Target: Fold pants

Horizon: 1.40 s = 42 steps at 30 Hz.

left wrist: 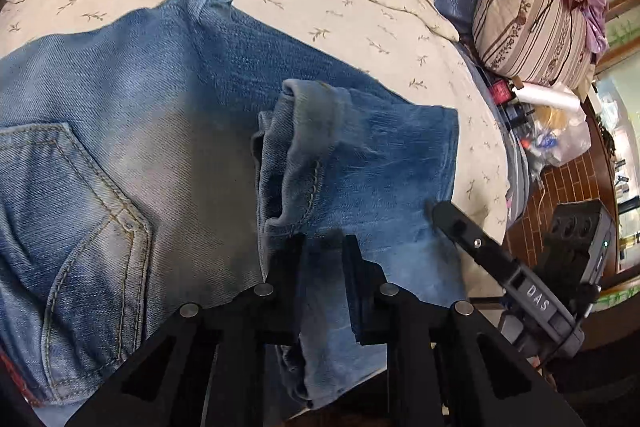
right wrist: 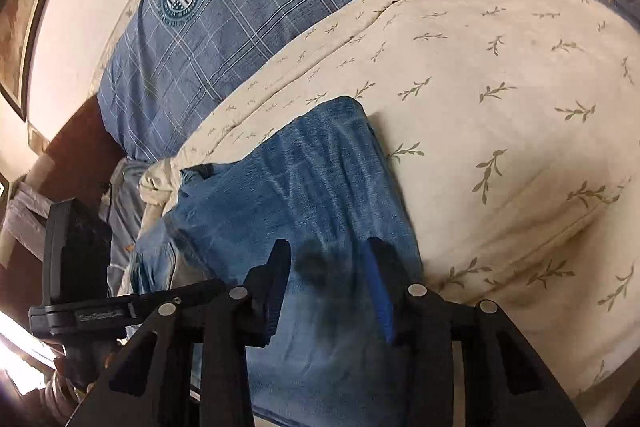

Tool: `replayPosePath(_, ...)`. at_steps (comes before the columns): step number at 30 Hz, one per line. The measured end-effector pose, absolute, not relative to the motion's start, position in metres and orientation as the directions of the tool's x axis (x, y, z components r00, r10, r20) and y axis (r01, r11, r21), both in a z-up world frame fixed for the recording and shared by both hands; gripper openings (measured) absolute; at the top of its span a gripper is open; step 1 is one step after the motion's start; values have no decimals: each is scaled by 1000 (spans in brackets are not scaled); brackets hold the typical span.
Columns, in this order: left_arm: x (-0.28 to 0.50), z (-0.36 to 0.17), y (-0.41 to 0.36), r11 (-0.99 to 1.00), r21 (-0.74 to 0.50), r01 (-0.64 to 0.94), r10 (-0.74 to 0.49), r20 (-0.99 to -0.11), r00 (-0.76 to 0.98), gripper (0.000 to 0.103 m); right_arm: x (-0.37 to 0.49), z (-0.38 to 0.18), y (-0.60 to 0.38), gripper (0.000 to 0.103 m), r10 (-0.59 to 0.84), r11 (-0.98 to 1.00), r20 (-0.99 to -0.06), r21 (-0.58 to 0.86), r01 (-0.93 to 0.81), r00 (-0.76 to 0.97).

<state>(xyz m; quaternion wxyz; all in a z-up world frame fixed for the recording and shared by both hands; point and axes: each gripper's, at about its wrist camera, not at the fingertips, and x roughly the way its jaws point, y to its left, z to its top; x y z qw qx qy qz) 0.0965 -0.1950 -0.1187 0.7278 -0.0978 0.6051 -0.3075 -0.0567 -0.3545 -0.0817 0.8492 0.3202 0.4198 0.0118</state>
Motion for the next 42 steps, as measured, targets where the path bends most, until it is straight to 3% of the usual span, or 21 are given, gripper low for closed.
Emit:
replayPosePath(3, 101, -108, -189, 790, -534, 301, -576, -815, 65, 17, -57, -71, -346, 45, 246, 818, -734, 508, 270, 633)
replayPosePath(6, 104, -75, -157, 795, -523, 307, -585, -794, 162, 19, -64, -52, -336, 56, 219, 841, -735, 476, 258, 641)
replayPosePath(9, 105, -48, -106, 804, -528, 273, -590, -768, 251, 22, -46, -40, -304, 58, 232, 870, -740, 449, 206, 631)
replayPosePath(11, 108, -38, -72, 815, -533, 228, -580, -762, 288, 26, -34, -33, -268, 63, 259, 899, -745, 418, 128, 615)
replayPosePath(14, 114, -34, -2, 820, -562, 106, -560, -751, 350, 42, -21, -25, -194, 68, 306, 941, -756, 333, -62, 579)
replayPosePath(19, 103, -47, 100, 769, -635, -73, -562, -727, 395, 47, -29, -26, -74, 73, 298, 915, -780, 69, -397, 550)
replayPosePath(21, 104, -57, 124, 733, -670, -118, -589, -712, 382, 49, -32, -31, -42, 80, 277, 882, -785, -22, -471, 554)
replayPosePath(27, 118, -91, 146, 667, -731, -147, -677, -676, 292, 51, -38, -58, 28, 88, 184, 779, -786, -250, -576, 590)
replayPosePath(32, 143, -119, 134, 662, -735, -149, -705, -677, 209, 56, -35, -78, 54, 88, 103, 726, -766, -379, -574, 635)
replayPosePath(37, 165, -135, 122, 652, -748, -129, -727, -664, 174, 59, -29, -94, 61, 94, 60, 715, -761, -419, -560, 646)
replayPosePath(38, 169, -137, 118, 648, -752, -120, -735, -659, 162, 59, -29, -96, 62, 96, 55, 707, -755, -432, -560, 653)
replayPosePath(39, 176, -140, 108, 642, -760, -105, -747, -650, 136, 52, -29, -96, 64, 96, 60, 704, -750, -436, -560, 659)
replayPosePath(40, 180, -141, 101, 641, -762, -89, -753, -647, 119, 32, -26, -95, 62, 95, 70, 714, -756, -418, -562, 651)
replayPosePath(42, 182, -132, 91, 646, -763, -29, -757, -645, 108, 18, -18, -88, 52, 80, 115, 756, -775, -338, -561, 622)
